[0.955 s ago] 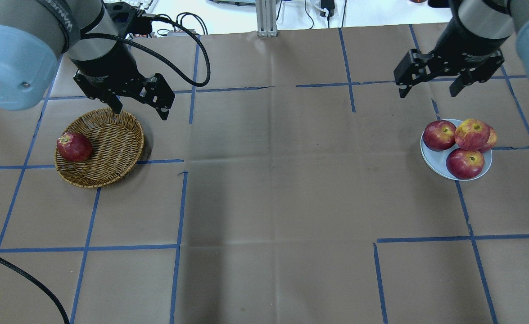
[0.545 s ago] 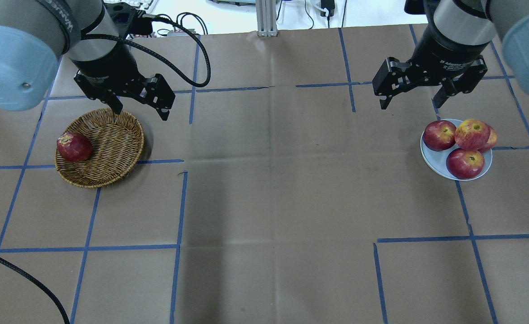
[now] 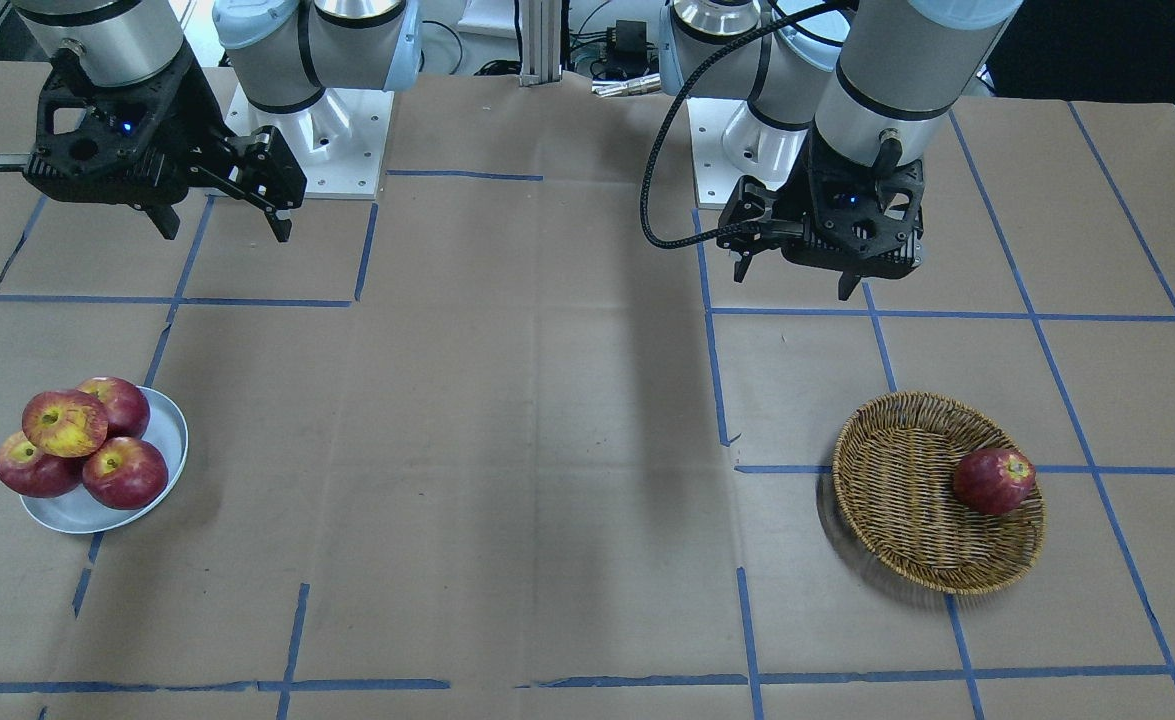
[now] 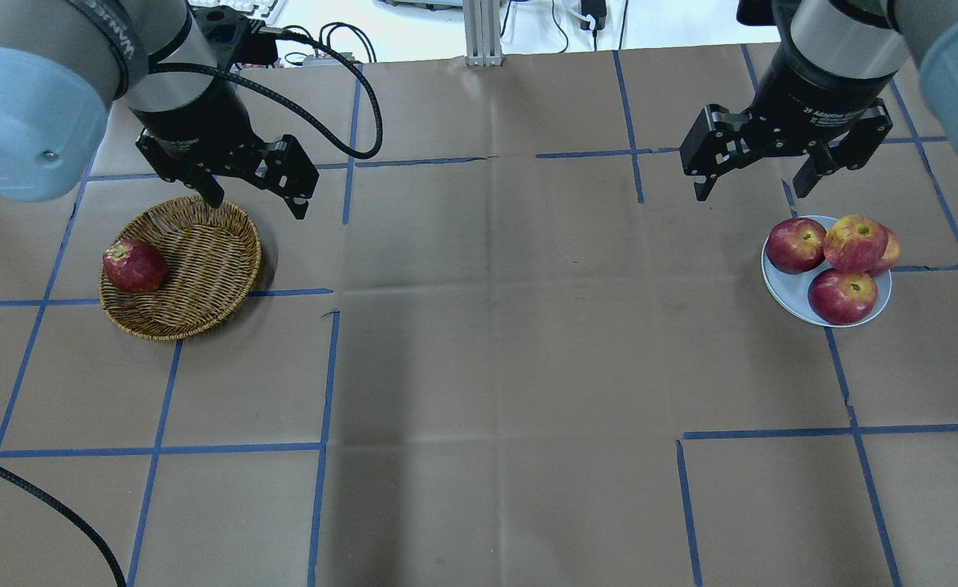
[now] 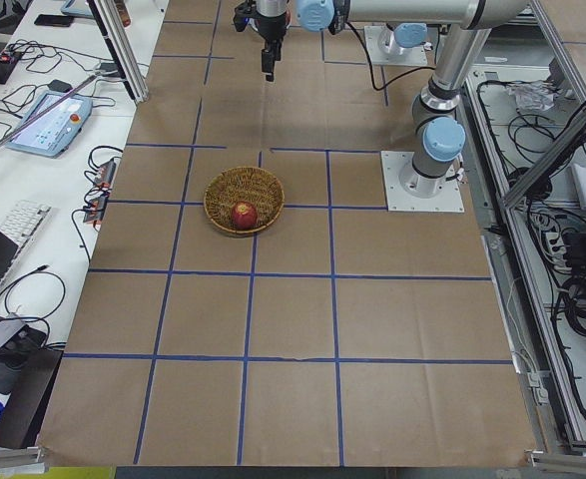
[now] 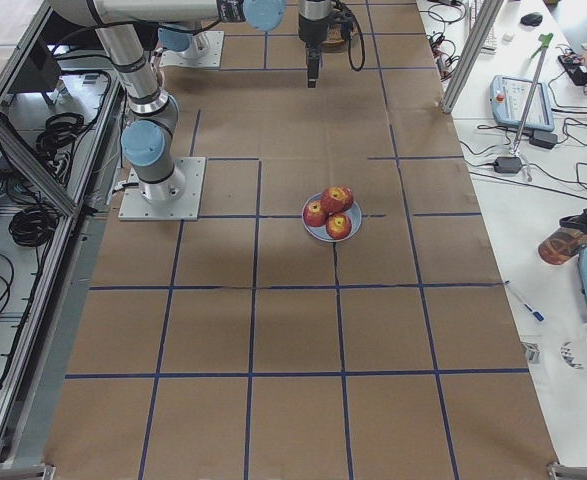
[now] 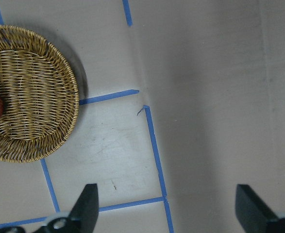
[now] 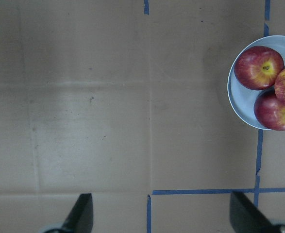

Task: Transfer apple from basket to plate

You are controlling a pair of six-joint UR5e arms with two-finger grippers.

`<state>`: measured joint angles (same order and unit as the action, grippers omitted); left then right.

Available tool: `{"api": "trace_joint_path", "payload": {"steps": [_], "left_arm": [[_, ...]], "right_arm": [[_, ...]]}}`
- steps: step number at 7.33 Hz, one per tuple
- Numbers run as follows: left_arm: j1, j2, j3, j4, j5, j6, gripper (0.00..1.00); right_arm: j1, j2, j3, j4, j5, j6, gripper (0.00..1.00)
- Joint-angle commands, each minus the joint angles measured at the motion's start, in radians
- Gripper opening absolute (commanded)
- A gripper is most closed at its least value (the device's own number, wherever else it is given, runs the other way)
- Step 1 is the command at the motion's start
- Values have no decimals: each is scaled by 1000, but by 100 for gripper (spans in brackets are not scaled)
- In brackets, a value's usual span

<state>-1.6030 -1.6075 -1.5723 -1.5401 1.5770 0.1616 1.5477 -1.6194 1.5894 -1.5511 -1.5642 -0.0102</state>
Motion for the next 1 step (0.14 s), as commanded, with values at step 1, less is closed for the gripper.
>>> {"api": "trace_joint_path", "payload": {"steps": [1], "left_arm": [[1,0,0,0,0,1,100]], "right_arm": [[0,-2,0,0,1,-1,100]]}}
